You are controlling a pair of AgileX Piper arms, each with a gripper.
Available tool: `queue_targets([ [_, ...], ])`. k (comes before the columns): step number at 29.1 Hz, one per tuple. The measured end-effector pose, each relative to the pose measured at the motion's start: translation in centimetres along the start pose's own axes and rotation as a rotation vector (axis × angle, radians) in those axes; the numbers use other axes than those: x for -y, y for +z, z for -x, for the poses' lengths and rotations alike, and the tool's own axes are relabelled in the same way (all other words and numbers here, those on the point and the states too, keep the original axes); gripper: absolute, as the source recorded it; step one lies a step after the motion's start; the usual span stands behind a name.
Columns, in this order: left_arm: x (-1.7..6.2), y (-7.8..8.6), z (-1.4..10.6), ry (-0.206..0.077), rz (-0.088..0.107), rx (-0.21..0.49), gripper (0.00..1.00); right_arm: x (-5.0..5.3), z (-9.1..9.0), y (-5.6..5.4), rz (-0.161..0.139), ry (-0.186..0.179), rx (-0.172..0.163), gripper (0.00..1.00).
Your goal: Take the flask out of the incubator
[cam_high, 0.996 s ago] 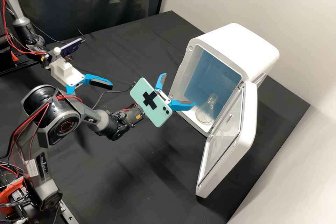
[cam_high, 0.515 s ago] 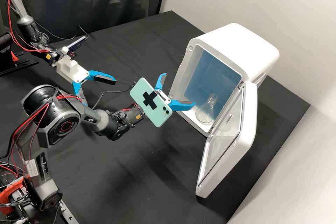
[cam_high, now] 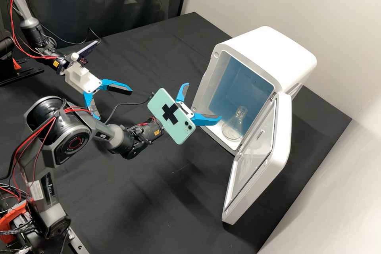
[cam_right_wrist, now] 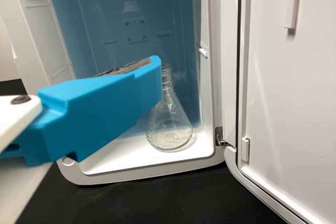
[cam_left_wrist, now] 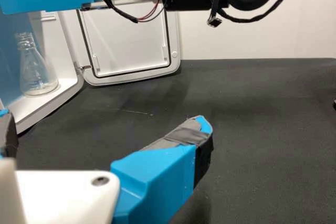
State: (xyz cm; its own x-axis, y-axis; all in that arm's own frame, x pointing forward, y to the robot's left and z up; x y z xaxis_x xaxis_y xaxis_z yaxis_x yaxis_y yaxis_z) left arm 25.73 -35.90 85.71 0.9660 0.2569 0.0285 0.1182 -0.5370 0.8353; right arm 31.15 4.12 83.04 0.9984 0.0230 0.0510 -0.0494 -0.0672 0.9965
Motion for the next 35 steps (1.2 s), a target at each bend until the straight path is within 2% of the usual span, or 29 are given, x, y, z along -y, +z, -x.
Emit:
queue_targets([
  [6, 0.06, -0.9, 0.0, 0.004, 0.005, -0.028, 1.00, 0.2, -0.1, 0.2, -0.003, -0.002, 0.010, 1.00],
  [10, 0.13, -1.3, 0.1, 0.005, 0.009, -0.042, 1.00, 0.7, -0.6, 1.2, -0.003, -0.013, 0.044, 1.00],
  [14, 0.15, -1.4, 0.1, 0.004, 0.010, -0.045, 1.00, 0.6, -1.5, 2.4, 0.010, 0.013, 0.094, 1.00],
  [19, 0.16, -1.4, 0.1, 0.003, 0.009, -0.043, 1.00, 0.6, -2.7, 3.3, 0.021, 0.050, 0.139, 1.00],
  [22, 0.11, -1.4, 0.0, 0.005, 0.008, -0.043, 1.00, 0.7, -3.1, 3.6, 0.026, 0.053, 0.148, 1.00],
  [26, 0.10, -1.4, 0.0, 0.005, 0.007, -0.043, 1.00, 0.8, -3.8, 3.8, 0.047, 0.063, 0.158, 1.00],
  [30, 0.10, -1.4, 0.0, 0.005, 0.007, -0.042, 1.00, 0.8, -4.7, 4.1, 0.044, 0.073, 0.164, 1.00],
  [35, 0.09, -1.5, 0.0, 0.005, 0.007, -0.046, 1.00, 0.9, -5.6, 4.0, 0.055, 0.093, 0.168, 1.00],
])
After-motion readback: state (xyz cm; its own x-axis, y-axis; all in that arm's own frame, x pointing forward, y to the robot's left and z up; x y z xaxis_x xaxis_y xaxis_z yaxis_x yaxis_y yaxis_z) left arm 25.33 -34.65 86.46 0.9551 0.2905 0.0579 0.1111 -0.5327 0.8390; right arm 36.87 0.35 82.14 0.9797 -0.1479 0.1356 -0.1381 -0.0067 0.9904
